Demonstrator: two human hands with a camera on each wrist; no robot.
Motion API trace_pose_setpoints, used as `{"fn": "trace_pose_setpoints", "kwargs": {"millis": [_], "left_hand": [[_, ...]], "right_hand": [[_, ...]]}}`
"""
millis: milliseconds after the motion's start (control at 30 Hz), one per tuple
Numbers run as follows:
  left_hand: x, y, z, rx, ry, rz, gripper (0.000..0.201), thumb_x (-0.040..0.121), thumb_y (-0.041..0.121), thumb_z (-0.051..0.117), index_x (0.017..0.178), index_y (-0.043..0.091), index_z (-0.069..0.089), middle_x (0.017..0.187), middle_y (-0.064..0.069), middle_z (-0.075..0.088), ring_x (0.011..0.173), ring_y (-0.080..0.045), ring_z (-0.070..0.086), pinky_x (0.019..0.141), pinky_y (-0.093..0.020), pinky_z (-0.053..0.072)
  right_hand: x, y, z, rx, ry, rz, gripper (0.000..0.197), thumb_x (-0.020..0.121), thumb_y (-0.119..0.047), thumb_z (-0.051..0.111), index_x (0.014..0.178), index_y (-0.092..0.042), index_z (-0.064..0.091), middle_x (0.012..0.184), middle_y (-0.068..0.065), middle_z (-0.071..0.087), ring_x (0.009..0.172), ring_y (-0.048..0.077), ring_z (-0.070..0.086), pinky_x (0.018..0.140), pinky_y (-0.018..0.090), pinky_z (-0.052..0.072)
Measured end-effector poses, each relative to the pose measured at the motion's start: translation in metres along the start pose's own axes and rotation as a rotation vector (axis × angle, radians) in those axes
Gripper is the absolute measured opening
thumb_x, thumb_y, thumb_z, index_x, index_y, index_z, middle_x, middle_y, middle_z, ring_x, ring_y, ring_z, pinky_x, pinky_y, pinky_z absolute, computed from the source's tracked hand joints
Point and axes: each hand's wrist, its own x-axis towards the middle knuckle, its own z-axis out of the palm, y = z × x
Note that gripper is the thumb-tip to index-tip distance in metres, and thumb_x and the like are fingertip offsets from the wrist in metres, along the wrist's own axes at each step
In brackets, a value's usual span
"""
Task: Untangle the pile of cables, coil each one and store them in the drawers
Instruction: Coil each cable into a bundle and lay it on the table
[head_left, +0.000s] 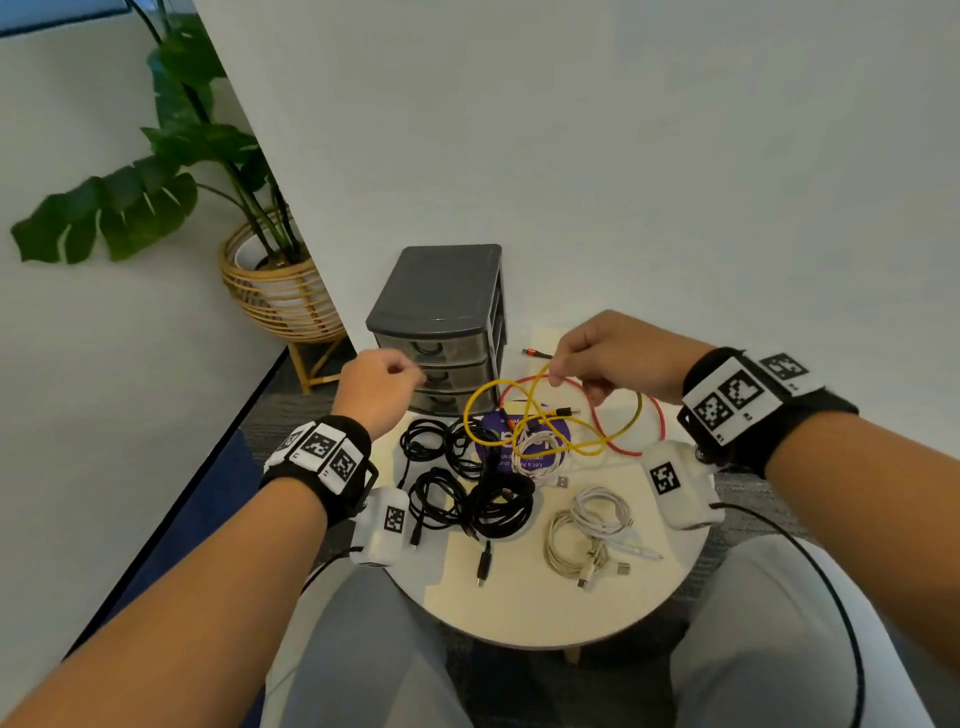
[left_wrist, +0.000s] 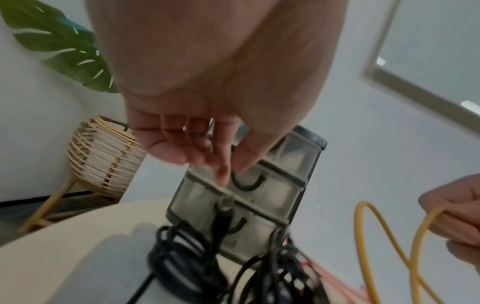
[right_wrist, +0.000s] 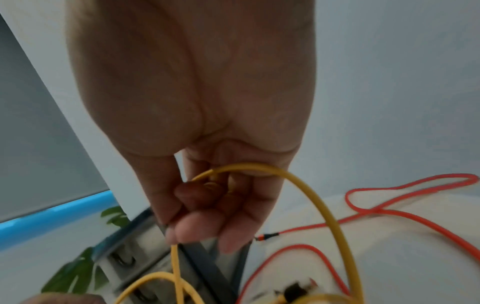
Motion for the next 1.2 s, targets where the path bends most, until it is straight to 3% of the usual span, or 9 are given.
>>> {"fn": "trace_pose_setpoints", "kwargs": {"millis": [167, 300, 467, 633, 833, 933, 1000, 1100, 1200], "left_hand": [[-0.027, 0.060, -0.020, -0.333, -0.165, 0.319, 0.022, 0.101, 0.027, 0.059, 0.113, 0.018, 0.075, 0.109, 0.003, 0.073, 0.104, -0.010, 0.066, 0.091, -0.028, 0.049], [-0.043, 0.107, -0.030, -0.434, -0.332, 0.422, 0.022, 0.102, 0.031, 0.058, 0.113, 0.020, 0.074, 0.111, 0.000, 0.075, 0.112, -0.016, 0.066, 0.104, -0.032, 0.046], [-0.055, 0.130, -0.044, -0.399, -0.230, 0.440, 0.025, 0.102, 0.020, 0.058, 0.082, 0.013, 0.071, 0.088, 0.000, 0.076, 0.088, -0.006, 0.068, 0.090, -0.028, 0.045], [-0.070, 0.136, -0.057, -0.498, -0.288, 0.508, 0.035, 0.104, 0.033, 0.053, 0.090, 0.007, 0.072, 0.076, -0.007, 0.067, 0.083, -0.021, 0.065, 0.097, -0.031, 0.048], [-0.073, 0.130, -0.060, -0.342, -0.166, 0.497, 0.038, 0.106, 0.029, 0.052, 0.079, 0.011, 0.070, 0.063, 0.007, 0.060, 0.072, -0.015, 0.060, 0.076, -0.007, 0.044], [-0.071, 0.121, -0.062, -0.346, -0.106, 0.471, 0.046, 0.109, 0.035, 0.043, 0.075, 0.014, 0.065, 0.057, 0.005, 0.054, 0.063, -0.015, 0.057, 0.090, -0.034, 0.051], [-0.074, 0.125, -0.065, -0.358, -0.048, 0.482, 0.045, 0.110, 0.034, 0.040, 0.076, 0.013, 0.061, 0.052, 0.009, 0.046, 0.052, -0.009, 0.049, 0.083, -0.046, 0.055], [-0.083, 0.140, -0.072, -0.391, 0.032, 0.526, 0.043, 0.110, 0.038, 0.038, 0.081, 0.017, 0.063, 0.050, 0.011, 0.040, 0.045, -0.010, 0.043, 0.060, -0.041, 0.049], [-0.087, 0.153, -0.076, -0.503, 0.031, 0.534, 0.042, 0.110, 0.037, 0.039, 0.088, 0.013, 0.065, 0.054, 0.011, 0.035, 0.047, -0.012, 0.035, 0.056, -0.037, 0.037]], "right_hand": [[-0.023, -0.067, -0.018, 0.017, 0.077, -0.201, 0.020, 0.098, -0.011, 0.061, 0.088, 0.003, 0.071, 0.049, -0.004, 0.038, 0.047, 0.014, 0.030, 0.047, 0.024, 0.027], [-0.039, -0.110, -0.027, -0.145, 0.317, -0.385, 0.020, 0.099, -0.015, 0.060, 0.089, -0.003, 0.073, 0.047, -0.017, 0.048, 0.045, 0.004, 0.041, 0.051, 0.017, 0.029], [-0.052, -0.139, -0.049, -0.276, 0.720, -0.529, 0.018, 0.095, -0.029, 0.063, 0.086, -0.019, 0.075, 0.064, -0.011, 0.059, 0.057, 0.004, 0.046, 0.060, 0.022, 0.035], [-0.070, -0.154, -0.076, -0.175, 0.922, -0.540, 0.020, 0.095, -0.030, 0.060, 0.085, -0.021, 0.074, 0.052, -0.021, 0.052, 0.052, 0.002, 0.045, 0.056, 0.019, 0.032], [-0.081, -0.153, -0.105, 0.034, 1.153, -0.514, 0.022, 0.092, -0.028, 0.057, 0.082, -0.014, 0.072, 0.061, -0.014, 0.050, 0.059, 0.002, 0.043, 0.063, 0.024, 0.035], [-0.083, -0.136, -0.109, 0.059, 1.109, -0.411, 0.020, 0.089, -0.028, 0.059, 0.079, -0.019, 0.073, 0.064, -0.017, 0.055, 0.068, 0.007, 0.050, 0.067, 0.026, 0.038], [-0.081, -0.118, -0.103, 0.102, 0.981, -0.356, 0.021, 0.089, -0.028, 0.059, 0.078, -0.021, 0.075, 0.058, -0.019, 0.055, 0.064, 0.008, 0.048, 0.062, 0.027, 0.037], [-0.076, -0.097, -0.085, 0.160, 0.783, -0.279, 0.026, 0.096, -0.024, 0.055, 0.081, -0.018, 0.075, 0.058, -0.005, 0.049, 0.053, 0.014, 0.040, 0.052, 0.027, 0.032], [-0.075, -0.084, -0.065, 0.032, 0.651, -0.228, 0.029, 0.102, -0.024, 0.049, 0.090, -0.015, 0.074, 0.067, 0.003, 0.057, 0.061, 0.017, 0.052, 0.059, 0.028, 0.039]]}}
